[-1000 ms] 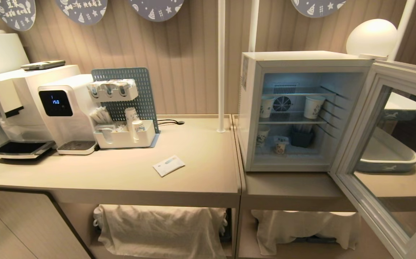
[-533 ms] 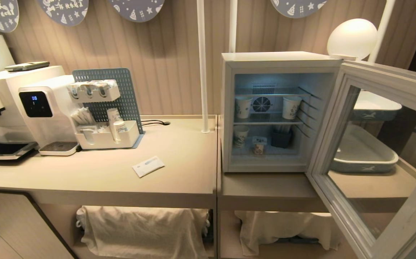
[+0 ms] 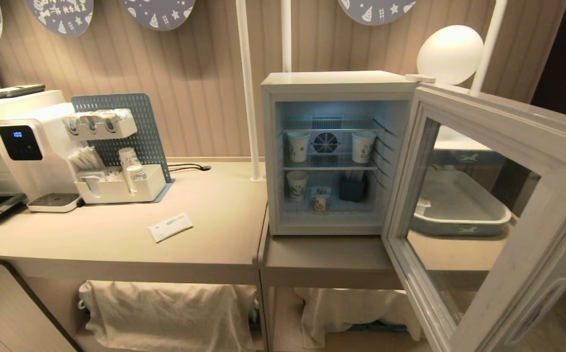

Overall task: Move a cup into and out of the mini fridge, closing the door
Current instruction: Close the freezer door

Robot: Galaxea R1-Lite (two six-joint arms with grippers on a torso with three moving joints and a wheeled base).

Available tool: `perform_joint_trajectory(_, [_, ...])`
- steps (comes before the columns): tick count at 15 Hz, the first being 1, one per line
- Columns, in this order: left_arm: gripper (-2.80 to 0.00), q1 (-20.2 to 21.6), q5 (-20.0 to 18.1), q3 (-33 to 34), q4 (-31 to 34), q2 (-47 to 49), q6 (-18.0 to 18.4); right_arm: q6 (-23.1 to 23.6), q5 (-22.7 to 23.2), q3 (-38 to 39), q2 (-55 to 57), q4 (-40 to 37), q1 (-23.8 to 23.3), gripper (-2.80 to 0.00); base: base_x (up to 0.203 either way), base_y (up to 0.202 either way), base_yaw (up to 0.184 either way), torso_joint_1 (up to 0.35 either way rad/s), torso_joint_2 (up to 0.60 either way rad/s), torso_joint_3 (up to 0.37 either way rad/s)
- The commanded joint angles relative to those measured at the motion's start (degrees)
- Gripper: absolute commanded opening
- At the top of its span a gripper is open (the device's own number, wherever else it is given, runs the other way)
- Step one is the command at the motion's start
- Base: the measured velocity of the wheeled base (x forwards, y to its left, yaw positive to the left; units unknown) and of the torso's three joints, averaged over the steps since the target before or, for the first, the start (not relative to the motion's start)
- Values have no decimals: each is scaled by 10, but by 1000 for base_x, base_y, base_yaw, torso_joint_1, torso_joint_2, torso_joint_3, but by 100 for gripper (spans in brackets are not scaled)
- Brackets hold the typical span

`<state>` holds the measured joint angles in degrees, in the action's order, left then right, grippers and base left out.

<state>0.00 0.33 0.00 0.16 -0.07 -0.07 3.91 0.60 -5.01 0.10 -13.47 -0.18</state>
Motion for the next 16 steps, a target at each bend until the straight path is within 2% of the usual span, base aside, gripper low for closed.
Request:
perform_joint_trajectory(1, [-280,0,0,1,0,1,0,0,0,0,2,-1,0,-280,0,-183,-3,2,2,-2])
perform_joint_trajectory(5, [-280,1,0,1,0,1,0,-7,-6,-5,14,1,-1,-280,0,-62,-2,2,1,1])
perform_joint_trajectory(7, [-280,1,0,1,0,1,0,-31,-6,-61,46,2,-1,-280,0,0,0,0,0,0])
perform_joint_trajectory(9, [-280,0,0,1,0,1,-1,-84,-6,-129,145,3,-1,-280,0,0,0,0,0,0])
perform_joint_trajectory(12, [-280,0,0,1,0,1,-3,-154,13,-218,401,33,-1,-280,0,0,0,0,0,0])
perform_joint_trajectory(14, [-280,0,0,1,0,1,-3,-186,79,-258,554,109,-7,-280,0,0,0,0,0,0])
perform_joint_trajectory(15, [-280,0,0,1,0,1,-3,-199,144,-271,608,161,-14,-280,0,0,0,0,0,0])
perform_joint_trajectory(16, [-280,1,0,1,0,1,-3,-210,253,-281,648,212,-28,-280,0,0,0,0,0,0])
